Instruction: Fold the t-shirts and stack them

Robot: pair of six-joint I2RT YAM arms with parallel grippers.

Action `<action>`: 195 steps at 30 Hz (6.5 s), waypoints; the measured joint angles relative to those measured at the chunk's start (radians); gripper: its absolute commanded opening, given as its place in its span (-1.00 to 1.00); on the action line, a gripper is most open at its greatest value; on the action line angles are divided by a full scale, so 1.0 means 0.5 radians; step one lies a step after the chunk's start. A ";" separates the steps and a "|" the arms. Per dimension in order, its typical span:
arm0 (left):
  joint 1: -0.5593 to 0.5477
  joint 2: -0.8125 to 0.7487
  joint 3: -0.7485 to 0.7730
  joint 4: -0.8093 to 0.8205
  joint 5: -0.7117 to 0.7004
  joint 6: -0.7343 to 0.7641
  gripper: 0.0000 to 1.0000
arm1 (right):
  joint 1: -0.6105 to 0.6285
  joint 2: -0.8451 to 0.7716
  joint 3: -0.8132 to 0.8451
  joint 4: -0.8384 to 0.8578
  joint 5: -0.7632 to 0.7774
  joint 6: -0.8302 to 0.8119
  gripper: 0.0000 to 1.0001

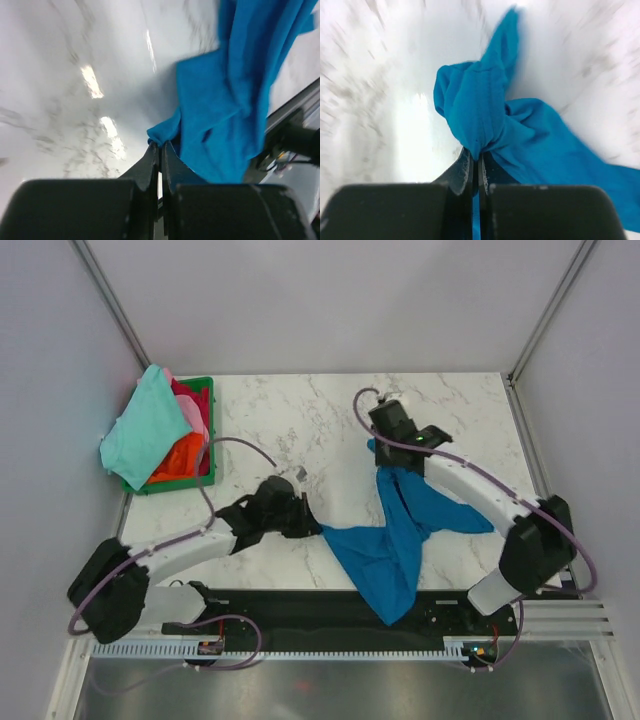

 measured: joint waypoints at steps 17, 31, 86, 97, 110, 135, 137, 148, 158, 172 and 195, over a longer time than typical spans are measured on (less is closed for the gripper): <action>0.790 -0.638 0.426 -0.994 -0.067 0.517 -0.96 | -0.221 -1.733 -1.654 0.015 0.170 0.696 0.96; 0.790 -0.620 0.491 -1.218 0.097 0.819 -0.96 | -0.219 -1.431 -1.101 0.285 -0.011 0.481 0.96; 0.936 -0.885 0.526 -1.240 0.146 0.919 -0.96 | -0.146 0.677 1.817 -0.201 0.267 -0.679 -1.00; 0.919 -1.131 1.350 -1.197 -0.046 0.911 -0.96 | -0.156 -0.899 1.402 0.114 0.666 -0.731 -0.96; 0.925 -1.028 1.682 -1.491 -0.235 0.981 -0.96 | -0.169 -1.362 0.474 -0.027 0.784 -0.411 -1.00; 1.064 0.190 2.608 -1.061 -0.466 1.598 -0.40 | -0.315 -0.060 1.713 0.204 1.108 -0.916 0.96; 1.139 0.656 2.647 -1.113 -0.570 1.592 0.22 | -0.354 0.449 1.936 0.054 1.083 -0.888 0.96; 1.370 1.318 2.252 -1.740 -0.608 1.326 0.43 | -0.446 0.648 1.013 -0.352 0.505 -0.527 0.96; 1.352 0.386 1.746 -1.588 -0.507 1.236 0.41 | -0.449 -0.298 -0.314 0.198 -0.137 -0.037 0.96; 1.295 -0.349 0.892 -1.317 -0.269 1.201 0.34 | -0.468 0.490 -0.172 0.345 -0.367 0.128 0.96; 1.295 -0.351 0.856 -1.228 -0.266 1.201 0.18 | -0.984 2.126 2.336 0.317 -0.420 0.072 0.96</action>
